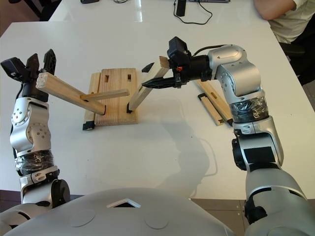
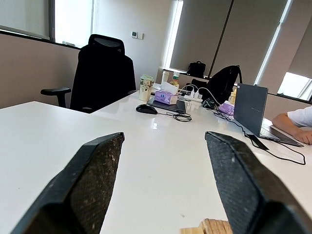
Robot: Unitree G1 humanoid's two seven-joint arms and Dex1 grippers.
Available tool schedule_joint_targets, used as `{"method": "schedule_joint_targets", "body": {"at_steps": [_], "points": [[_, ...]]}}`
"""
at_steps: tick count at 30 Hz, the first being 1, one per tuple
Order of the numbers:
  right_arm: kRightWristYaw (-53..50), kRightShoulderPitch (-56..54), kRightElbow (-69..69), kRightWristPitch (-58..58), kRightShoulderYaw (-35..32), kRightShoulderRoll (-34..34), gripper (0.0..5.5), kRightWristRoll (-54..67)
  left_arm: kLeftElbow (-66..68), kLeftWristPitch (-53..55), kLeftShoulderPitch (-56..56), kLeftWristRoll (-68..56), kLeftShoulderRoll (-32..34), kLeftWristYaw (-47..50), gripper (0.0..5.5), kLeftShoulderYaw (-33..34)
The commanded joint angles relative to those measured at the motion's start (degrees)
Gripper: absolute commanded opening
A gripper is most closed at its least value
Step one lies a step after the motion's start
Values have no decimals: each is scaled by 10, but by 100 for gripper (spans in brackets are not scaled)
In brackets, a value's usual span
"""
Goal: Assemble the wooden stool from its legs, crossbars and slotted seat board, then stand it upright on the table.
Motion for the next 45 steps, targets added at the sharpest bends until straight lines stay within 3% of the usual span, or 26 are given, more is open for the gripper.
{"method": "schedule_joint_targets", "body": {"at_steps": [1,8,13,24,29,34,39,45], "points": [[-17,-31,12,15,27,5,203,-41,-60,10,3,-4,11,22,308,14],[-44,-56,-7,67,39,6,203,-52,-196,38,-37,-16,52,69,308,43],[-73,-84,-5,88,51,21,203,-71,-280,76,-93,-30,73,90,308,12],[-96,-127,44,94,86,45,203,-117,-380,146,-73,8,55,78,308,-173],[-96,-159,81,89,86,62,203,-124,-388,155,-52,32,-1,100,308,-268],[-87,-178,116,81,86,69,203,-134,-367,148,-11,69,-28,103,308,-315],[-72,-222,189,65,83,88,203,-142,-384,118,88,40,15,14,308,-298],[-50,-239,260,17,90,91,203,-169,-424,71,49,-149,9,26,308,-94]]}}
